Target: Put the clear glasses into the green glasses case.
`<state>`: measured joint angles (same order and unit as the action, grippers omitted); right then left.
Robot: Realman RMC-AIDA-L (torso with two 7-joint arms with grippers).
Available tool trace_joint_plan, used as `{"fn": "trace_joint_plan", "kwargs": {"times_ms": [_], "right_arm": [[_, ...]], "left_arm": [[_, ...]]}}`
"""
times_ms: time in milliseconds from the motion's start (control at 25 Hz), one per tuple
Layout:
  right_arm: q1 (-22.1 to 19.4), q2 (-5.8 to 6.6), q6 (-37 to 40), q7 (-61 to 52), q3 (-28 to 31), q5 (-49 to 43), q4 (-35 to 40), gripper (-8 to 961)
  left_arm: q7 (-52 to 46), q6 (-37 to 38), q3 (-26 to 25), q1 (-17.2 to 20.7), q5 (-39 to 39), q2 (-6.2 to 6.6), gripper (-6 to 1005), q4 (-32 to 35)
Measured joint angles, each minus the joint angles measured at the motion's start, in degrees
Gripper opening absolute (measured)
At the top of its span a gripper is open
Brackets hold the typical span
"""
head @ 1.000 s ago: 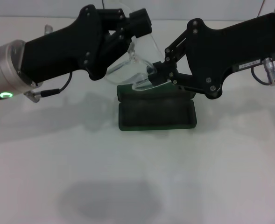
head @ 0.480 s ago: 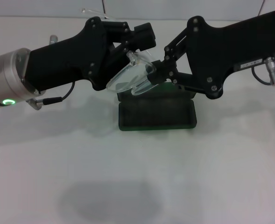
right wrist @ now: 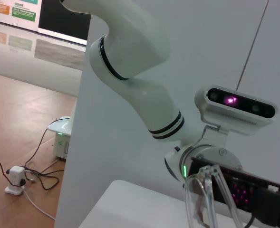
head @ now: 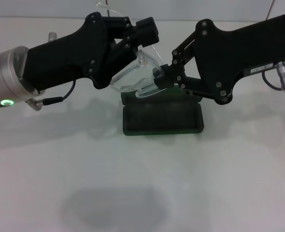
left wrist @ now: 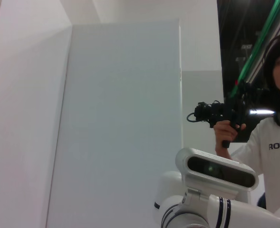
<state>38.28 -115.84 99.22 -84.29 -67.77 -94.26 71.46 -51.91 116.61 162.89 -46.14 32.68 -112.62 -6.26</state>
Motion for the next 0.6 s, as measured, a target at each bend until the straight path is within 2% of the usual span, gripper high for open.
{"fn": "trace_joint_plan", "kwargs": {"times_ms": [600], "right_arm": [[-0.04, 0.0, -0.13, 0.75, 0.0, -0.01, 0.1, 49]], "left_arm": [[0.05, 0.01, 0.06, -0.2, -2.14, -0.1, 57, 0.02]]}}
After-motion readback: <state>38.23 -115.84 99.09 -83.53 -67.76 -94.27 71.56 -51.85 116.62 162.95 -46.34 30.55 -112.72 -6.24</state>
